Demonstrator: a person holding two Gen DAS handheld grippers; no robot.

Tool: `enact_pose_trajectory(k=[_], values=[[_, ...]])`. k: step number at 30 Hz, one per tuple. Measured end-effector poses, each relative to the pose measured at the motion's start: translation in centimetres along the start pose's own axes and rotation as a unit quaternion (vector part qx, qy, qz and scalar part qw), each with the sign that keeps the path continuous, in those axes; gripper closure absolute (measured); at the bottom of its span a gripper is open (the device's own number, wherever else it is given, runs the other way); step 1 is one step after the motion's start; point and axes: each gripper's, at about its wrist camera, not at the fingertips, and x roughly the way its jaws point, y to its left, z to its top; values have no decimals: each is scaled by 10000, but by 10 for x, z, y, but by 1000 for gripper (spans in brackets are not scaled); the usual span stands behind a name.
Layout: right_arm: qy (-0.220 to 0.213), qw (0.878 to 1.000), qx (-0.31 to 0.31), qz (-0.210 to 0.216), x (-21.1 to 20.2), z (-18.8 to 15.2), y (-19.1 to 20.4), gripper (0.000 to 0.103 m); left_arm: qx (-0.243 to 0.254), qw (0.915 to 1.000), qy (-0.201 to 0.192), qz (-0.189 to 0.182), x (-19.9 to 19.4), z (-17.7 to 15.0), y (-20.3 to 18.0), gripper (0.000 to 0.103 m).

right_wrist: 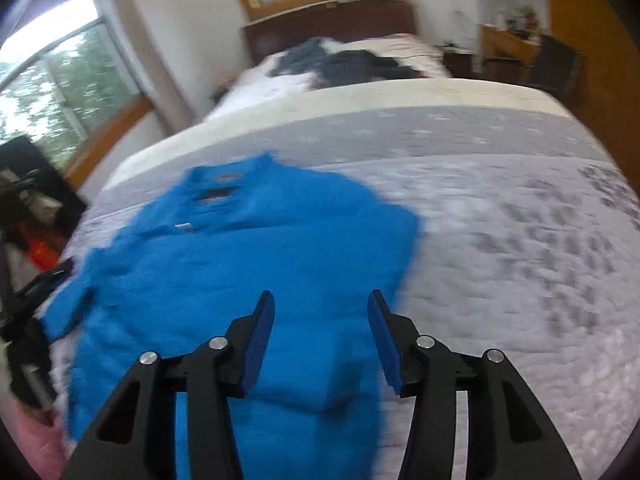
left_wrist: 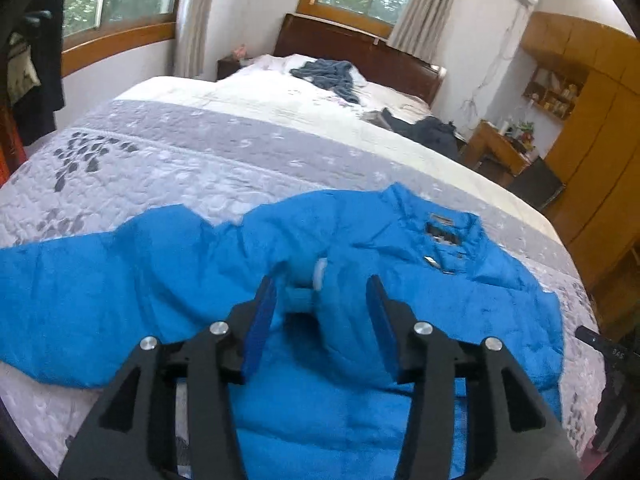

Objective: Fold large clothes

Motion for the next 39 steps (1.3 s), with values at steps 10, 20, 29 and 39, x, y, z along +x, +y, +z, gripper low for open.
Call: enact_pose_trajectory(k=[10,20,29,39], values=[[967,9951,3,204,76,-11,21,56,330,9971,685,-22,69,-17,-25,57],[814,9964,-70,237,74,-19,21,55,350,9970,673,-120,70,-22,-17,56],[629,9942,-379,790,46,-19,58,46,-180,9996,180,98,-25,-30,59,35],[850,9884,-817,959,59,-37,100,42,-1802,9799,137,839,-100,-93,216,34]])
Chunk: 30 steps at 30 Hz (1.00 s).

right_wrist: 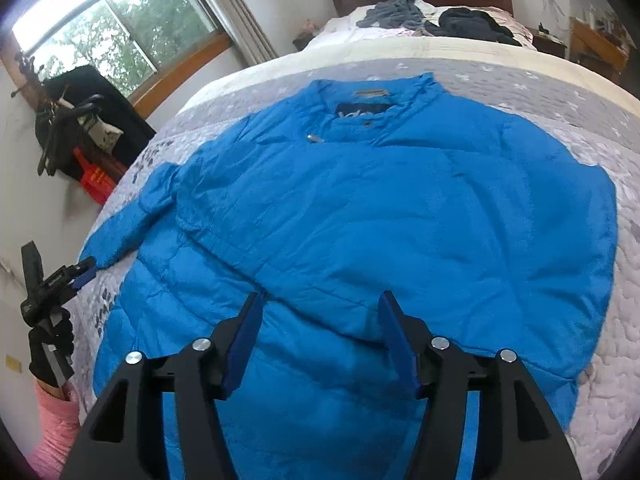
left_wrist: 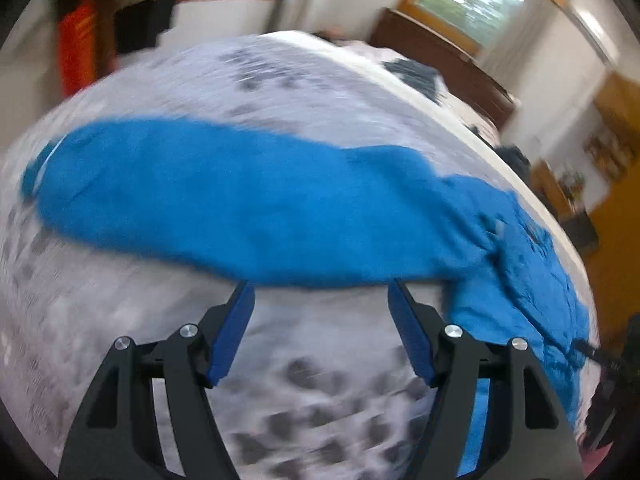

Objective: Fold large clothes

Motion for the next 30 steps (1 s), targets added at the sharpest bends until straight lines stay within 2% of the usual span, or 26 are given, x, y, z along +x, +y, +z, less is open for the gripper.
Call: enact_pose_trajectory(k=[6,10,14,19,26,30], values=[[19,10000,-9,-71,10,-2,0,41,-769,9967,-78,-251,8,10,46,36],[8,10000,30,-92,13,-2,-5,41,-1203,9910,-291,-501,19,29,66,37],[32,9999,87,-66,16,-2,-9,41,-1515,9857,-443,-593,26,43,79,42],[33,9999,32,-90,17,-2,-10,41,-1700,9823,-635,-458,32,54,89,59],[44,10000,63,-56,18,-2,-12,41,-1672,9834,-670,-201,31,56,88,71],[40,10000,69,-57,16,-2,-12,41,-1635,9840,-686,-156,29,58,83,83]])
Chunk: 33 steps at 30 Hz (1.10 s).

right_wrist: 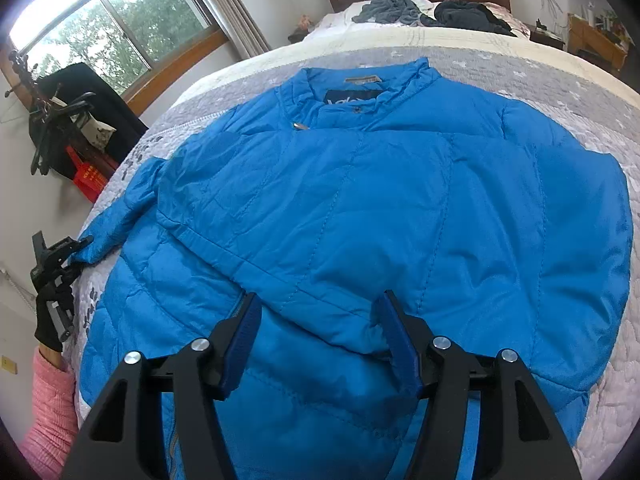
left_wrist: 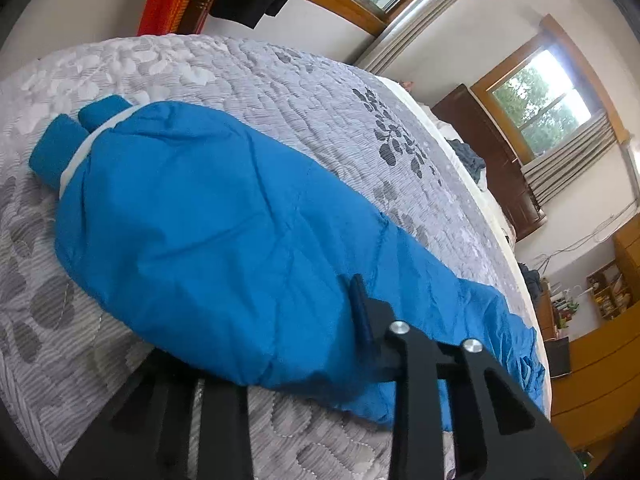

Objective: Fold large clothes

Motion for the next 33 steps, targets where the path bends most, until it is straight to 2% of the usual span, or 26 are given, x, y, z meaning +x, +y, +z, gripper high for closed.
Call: enact_pose_trajectory(k=[2,5,9,12,20,24,31,33], values=[[-4,10000,12,4,-1,0,0,41,87,9999,-55,47,-4,0,-6,87],[-33,10000,55,8,-6,1,-1,41,481,9985,-254,105,-16,-2,-31,90],[-155,9997,156,-57,-17,3,-8,41,1053,9932,-453,-185,-40,-11,-79,93],[-206,9995,226,-93,-23,5,-13,41,1506,9862,-510,-457,-53,-26,-123,94],[-317,9988,277,-231,-36,8,-18,41,2585,9583,-370,-1163,-57,-91,-241,94],[-342,9982,339,-359,-41,8,-25,41,3113,9389,-163,-1461,-49,-138,-295,94],[-393,9968,499,-492,-46,10,-41,41,3753,9076,139,-1876,-32,-216,-355,94],[-391,9965,556,-482,-46,10,-47,41,3824,9027,299,-1949,-22,-229,-364,94]])
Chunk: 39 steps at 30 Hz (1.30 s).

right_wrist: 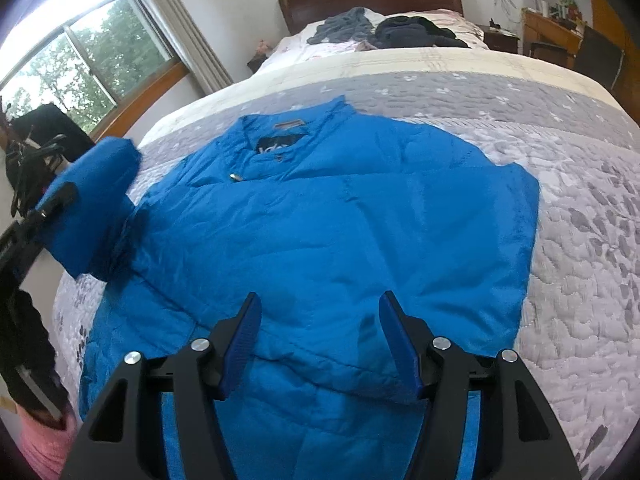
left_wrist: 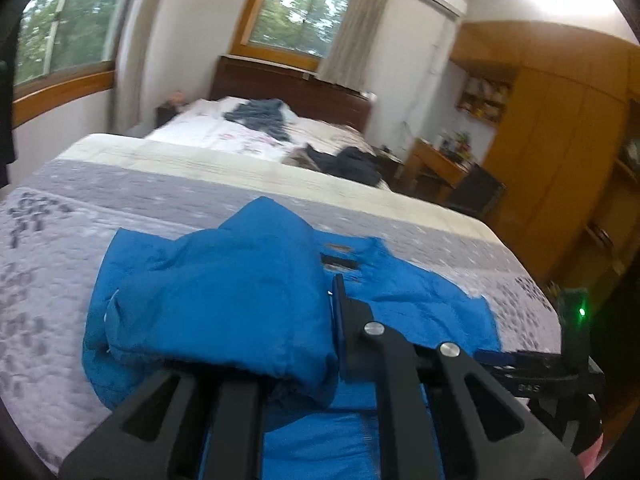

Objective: Fold large clothes

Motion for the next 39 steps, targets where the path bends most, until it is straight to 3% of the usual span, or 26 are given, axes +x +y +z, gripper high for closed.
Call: enact_pose_trajectory(k=[7,12,13,17,19,22,26,28,30,33,39], values=[[28,9999,132,-20,2,2,-12,41,-182,9968,745,-207,65,-33,-9,93],[137,9997,169,-57,11,2,-16,41,-310,9906,1301,-285,95,-55,3,80],[165,9997,171,-68,14,2,-17,41,-290,9895,1382,-311,96,-61,4,73],[182,9997,96,-143,19,0,-15,41,-119,9851,1590,-643,79,-69,13,63],[164,9996,93,-190,17,-1,-13,41,-74,9810,1671,-982,60,-72,15,48],[136,9999,76,-15,11,-1,-4,41,101,9813,1448,-1262,18,-73,32,46],[216,9982,46,549,4,5,22,37,39,9910,908,-985,-15,-55,66,42],[339,9964,7,783,6,12,42,36,-78,9963,732,-434,-14,-43,86,42],[467,9939,-17,1001,11,18,60,36,-170,9978,632,-119,-6,-35,102,42],[654,9902,-32,1231,25,29,87,33,-415,9964,731,139,18,-37,125,42],[1060,9867,138,1227,72,42,113,33,-499,9933,1033,106,43,-50,146,43]])
